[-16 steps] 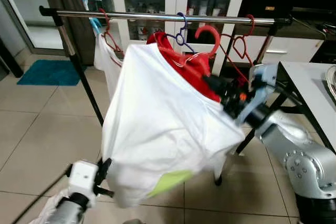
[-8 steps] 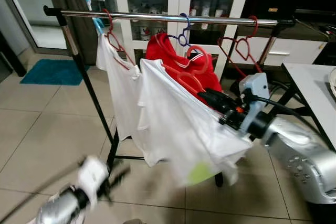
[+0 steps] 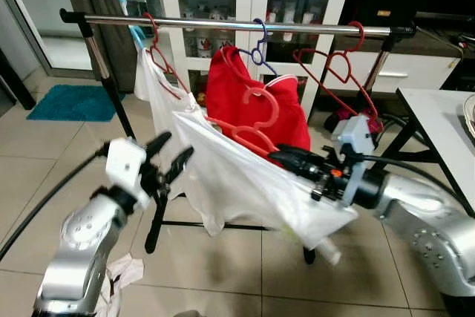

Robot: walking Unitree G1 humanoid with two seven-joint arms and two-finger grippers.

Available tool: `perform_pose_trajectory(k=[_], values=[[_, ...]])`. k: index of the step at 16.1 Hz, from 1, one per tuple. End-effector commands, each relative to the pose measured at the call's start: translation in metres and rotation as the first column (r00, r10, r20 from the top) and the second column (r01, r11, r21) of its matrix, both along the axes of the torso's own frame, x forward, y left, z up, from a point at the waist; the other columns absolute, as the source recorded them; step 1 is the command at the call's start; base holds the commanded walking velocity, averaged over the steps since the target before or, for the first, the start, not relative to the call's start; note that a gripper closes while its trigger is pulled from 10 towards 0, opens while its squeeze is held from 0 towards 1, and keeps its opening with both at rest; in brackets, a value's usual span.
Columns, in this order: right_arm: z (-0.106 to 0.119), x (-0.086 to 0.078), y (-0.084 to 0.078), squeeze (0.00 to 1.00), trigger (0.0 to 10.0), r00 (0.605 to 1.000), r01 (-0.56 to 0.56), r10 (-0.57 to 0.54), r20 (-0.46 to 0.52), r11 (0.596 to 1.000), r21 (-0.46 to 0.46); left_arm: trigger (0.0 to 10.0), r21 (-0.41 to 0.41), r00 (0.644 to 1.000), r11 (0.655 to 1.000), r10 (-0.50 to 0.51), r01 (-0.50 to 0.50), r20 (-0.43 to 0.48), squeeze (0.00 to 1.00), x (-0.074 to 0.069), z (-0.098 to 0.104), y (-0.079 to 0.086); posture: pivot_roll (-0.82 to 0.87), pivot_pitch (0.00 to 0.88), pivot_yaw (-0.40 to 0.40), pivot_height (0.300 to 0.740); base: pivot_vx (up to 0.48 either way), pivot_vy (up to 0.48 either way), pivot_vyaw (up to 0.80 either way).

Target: Hang hanger

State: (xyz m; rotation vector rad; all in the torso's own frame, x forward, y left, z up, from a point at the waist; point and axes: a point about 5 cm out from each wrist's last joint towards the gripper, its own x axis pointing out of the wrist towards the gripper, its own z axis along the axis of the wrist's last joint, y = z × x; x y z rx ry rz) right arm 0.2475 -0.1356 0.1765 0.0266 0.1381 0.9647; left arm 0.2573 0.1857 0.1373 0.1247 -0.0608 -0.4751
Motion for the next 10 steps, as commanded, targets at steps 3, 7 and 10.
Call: perform_pose_trajectory(k=[3, 7, 10], values=[[0.01, -0.006, 0.006, 0.0, 10.0, 0.999, -0.051, 0.051, 0.017, 0.998, 0.046, 10.0, 0.043, 0.998, 0.997, 0.065, -0.065, 0.002, 0.0, 0.006, 0.01, 0.001, -0.03, 0.0, 0.032, 0.74, 0.0, 0.0, 0.0], [0.01, -0.009, 0.007, 0.0, 10.0, 0.997, -0.081, 0.081, 0.002, 0.994, 0.079, 10.0, 0.073, 0.968, 0.965, 0.248, -0.251, 0.046, 0.0, 0.013, 0.015, 0.015, -0.03, 0.0, 0.035, 0.74, 0.0, 0.0, 0.0], [0.012, -0.012, 0.007, 0.0, 10.0, 0.994, -0.107, 0.108, -0.006, 0.989, 0.104, 10.0, 0.075, 0.95, 0.947, 0.313, -0.313, 0.002, 0.0, 0.012, 0.008, 0.019, -0.03, 0.0, 0.037, 0.74, 0.0, 0.0, 0.0]])
